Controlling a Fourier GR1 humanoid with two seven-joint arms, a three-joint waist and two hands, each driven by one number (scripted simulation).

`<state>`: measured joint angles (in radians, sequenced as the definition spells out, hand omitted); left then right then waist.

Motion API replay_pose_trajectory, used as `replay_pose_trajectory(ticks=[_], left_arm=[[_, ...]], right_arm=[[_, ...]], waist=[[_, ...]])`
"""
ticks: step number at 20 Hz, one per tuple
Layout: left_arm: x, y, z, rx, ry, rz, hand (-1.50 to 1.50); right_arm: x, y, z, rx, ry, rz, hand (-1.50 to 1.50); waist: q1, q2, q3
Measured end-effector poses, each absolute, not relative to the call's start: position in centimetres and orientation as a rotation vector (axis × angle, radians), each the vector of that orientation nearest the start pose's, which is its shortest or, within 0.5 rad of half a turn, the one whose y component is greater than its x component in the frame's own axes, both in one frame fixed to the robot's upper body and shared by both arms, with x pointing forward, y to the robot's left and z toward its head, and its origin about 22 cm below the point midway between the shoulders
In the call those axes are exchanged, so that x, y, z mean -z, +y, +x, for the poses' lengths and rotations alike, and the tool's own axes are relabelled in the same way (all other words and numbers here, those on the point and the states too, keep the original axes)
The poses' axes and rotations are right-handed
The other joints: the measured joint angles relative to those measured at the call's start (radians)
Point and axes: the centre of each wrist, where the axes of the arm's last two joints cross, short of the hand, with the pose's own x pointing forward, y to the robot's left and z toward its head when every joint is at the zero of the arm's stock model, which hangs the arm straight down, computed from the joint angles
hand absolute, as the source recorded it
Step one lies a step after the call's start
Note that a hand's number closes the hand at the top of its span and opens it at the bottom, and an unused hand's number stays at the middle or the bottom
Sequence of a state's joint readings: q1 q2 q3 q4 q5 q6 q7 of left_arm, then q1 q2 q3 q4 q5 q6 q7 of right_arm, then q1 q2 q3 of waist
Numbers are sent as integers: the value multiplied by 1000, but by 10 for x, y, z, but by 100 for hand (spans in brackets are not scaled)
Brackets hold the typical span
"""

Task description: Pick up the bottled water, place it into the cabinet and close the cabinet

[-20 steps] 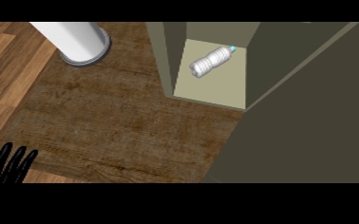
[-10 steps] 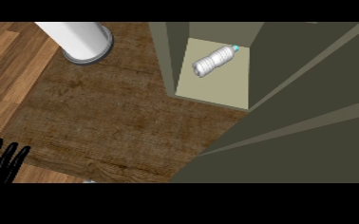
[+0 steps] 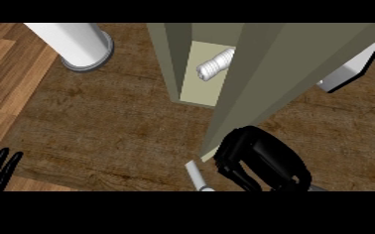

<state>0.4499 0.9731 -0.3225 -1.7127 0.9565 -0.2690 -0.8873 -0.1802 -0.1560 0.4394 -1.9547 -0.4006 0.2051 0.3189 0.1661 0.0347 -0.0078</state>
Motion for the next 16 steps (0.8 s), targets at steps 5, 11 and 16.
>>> replay_pose_trajectory(ticks=[5,11,16], left_arm=[[-26,381,113,-56,-1836,-457,-150],[-26,385,108,-71,-1823,-447,-150],[-27,387,107,-68,-1823,-452,-150]], right_arm=[[-128,-119,283,-453,-1597,614,150],[-135,-102,341,-435,-1587,530,150],[-132,-70,356,-553,-1561,591,150]], waist=[[-23,-9,3],[-54,-22,9],[-54,-37,1]])
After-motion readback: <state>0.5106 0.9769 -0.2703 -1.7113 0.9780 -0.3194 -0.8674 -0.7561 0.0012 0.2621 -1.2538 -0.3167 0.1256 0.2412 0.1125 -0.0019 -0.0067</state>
